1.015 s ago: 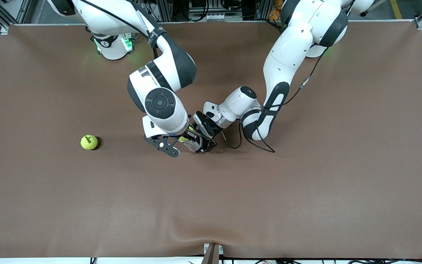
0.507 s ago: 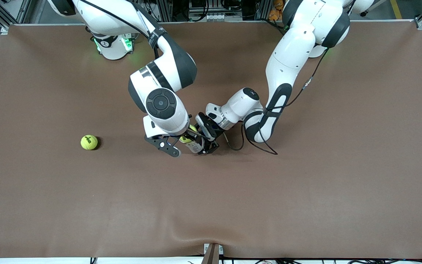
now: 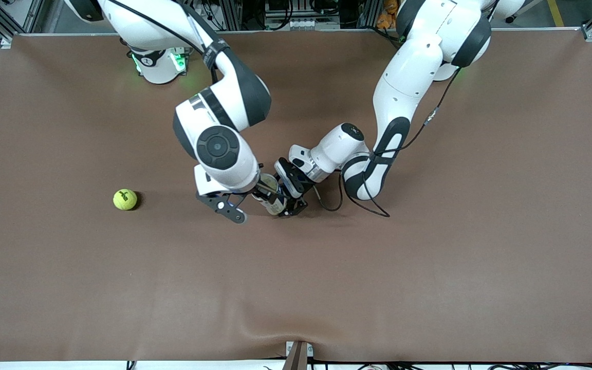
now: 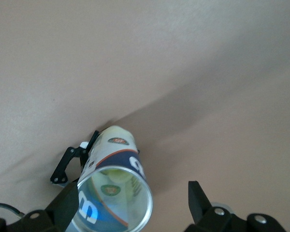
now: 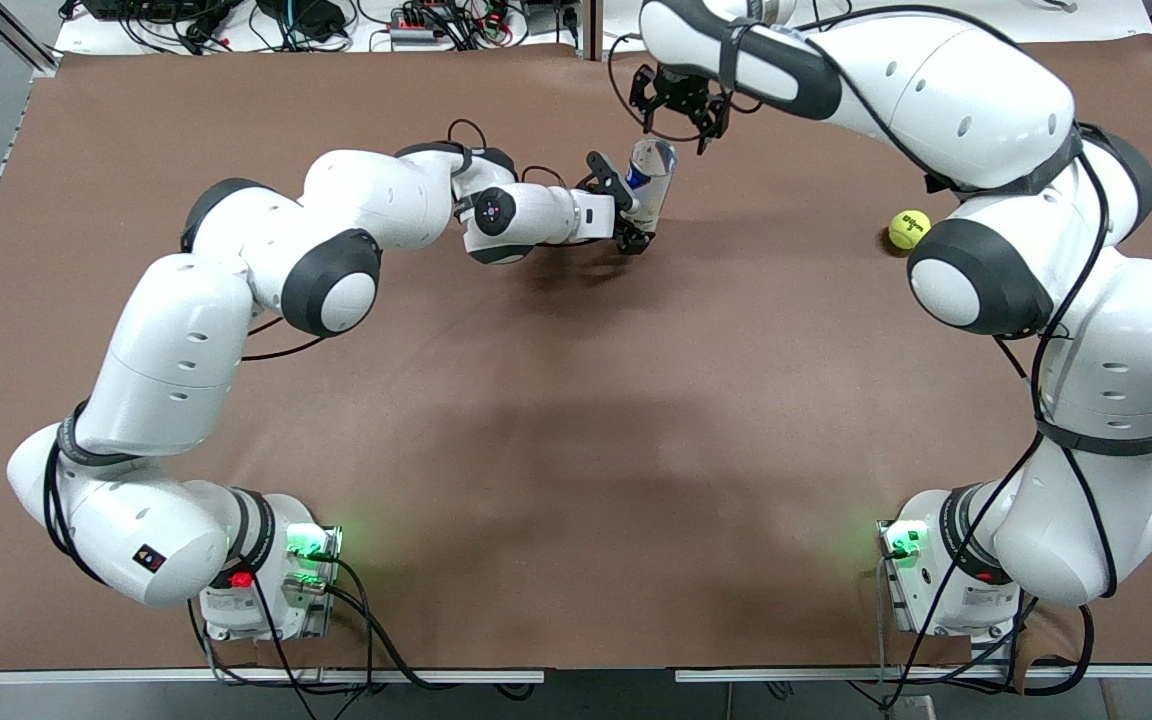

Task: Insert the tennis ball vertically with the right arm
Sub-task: 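Move the right gripper back to the second tennis ball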

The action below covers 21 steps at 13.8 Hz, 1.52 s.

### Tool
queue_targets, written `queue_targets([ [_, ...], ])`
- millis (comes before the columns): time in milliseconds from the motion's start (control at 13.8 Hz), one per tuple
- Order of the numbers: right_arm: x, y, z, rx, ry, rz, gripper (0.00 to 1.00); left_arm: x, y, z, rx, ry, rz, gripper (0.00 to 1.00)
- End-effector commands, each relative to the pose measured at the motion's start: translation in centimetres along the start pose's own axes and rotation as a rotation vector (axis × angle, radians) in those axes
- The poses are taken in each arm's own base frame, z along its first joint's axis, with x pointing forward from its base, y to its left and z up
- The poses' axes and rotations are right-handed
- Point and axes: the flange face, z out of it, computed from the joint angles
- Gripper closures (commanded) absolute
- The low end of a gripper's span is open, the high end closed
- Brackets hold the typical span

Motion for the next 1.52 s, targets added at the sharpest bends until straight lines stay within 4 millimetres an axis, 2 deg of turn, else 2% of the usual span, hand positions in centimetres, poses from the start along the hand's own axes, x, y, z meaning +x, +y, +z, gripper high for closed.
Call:
queue_targets([
  [0, 2.6, 4.1, -3.8, -0.009, -0.078, -0.045, 0.00, 0.1, -0.2, -0.2, -0.012, 0.019, 0.012, 0.17],
  [145, 4.9, 8.2, -6.7, -0.031, -0.122, -0.175, 0.00, 0.0, -0.2, -0.2, -0.012, 0.018, 0.010, 0.16],
  [362, 9.8, 14.9, -9.3, -0.047, -0.194, -0.244, 0.00, 0.0, -0.1, -0.2, -0.013, 0.018, 0.013, 0.15],
  [725, 18.4, 26.1, -10.8, -0.037, -0.231, -0.375, 0.00, 0.2, -0.2, -0.2, -0.013, 0.021, 0.015, 0.15],
  [870, 21.1, 29.4, -9.8, -0.096, -0.220, -0.361, 0.00, 0.0, -0.1, -0.2, -0.014, 0.017, 0.017, 0.15],
  [942, 21.8, 30.2, -9.7, -0.136, -0.201, -0.360, 0.00, -0.1, -0.1, -0.1, -0.015, 0.017, 0.015, 0.14],
  [1087, 23.2, 30.5, -8.0, -0.206, -0.183, -0.404, 0.00, -0.1, -0.2, -0.2, -0.014, 0.017, 0.015, 0.14],
  [1232, 24.3, 30.6, -4.2, -0.208, -0.184, -0.417, 0.00, -0.1, -0.2, -0.2, -0.014, 0.018, 0.016, 0.12],
  [1450, 24.7, 31.0, 0.9, -0.207, -0.190, -0.424, 0.00, -0.1, -0.2, -0.2, -0.014, 0.017, 0.015, 0.12],
])
